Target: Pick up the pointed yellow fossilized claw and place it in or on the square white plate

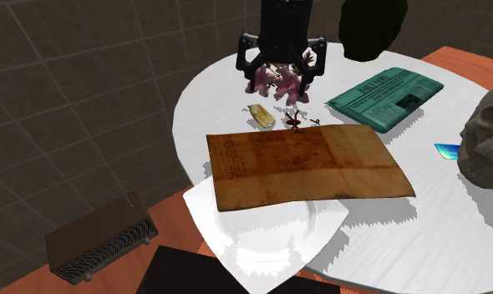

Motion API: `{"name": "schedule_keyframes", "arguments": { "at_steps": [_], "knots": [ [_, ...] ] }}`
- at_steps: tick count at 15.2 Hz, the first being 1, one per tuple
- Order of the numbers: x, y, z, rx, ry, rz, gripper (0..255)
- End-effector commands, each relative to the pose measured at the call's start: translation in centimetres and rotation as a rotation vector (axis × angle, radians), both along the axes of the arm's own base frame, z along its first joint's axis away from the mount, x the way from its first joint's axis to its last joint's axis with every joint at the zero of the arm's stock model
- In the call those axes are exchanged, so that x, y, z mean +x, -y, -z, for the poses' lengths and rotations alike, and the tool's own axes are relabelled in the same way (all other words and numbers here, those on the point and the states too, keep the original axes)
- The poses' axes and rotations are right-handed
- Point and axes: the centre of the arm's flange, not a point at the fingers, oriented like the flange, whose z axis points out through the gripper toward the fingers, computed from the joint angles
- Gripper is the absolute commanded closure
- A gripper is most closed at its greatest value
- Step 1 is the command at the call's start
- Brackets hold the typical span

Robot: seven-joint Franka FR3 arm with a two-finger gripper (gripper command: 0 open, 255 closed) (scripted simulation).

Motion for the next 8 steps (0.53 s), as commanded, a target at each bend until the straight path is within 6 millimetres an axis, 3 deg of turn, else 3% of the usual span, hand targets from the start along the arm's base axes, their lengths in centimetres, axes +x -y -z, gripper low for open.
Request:
{"name": "schedule_keyframes", "arguments": {
  "at_steps": [1, 8],
  "knots": [
    [3.2, 0.3, 1.3, 0.017, -0.043, 0.016, 0],
    [13.4, 2.1, 6.1, 0.076, -0.189, 0.069, 0]
  ]
}}
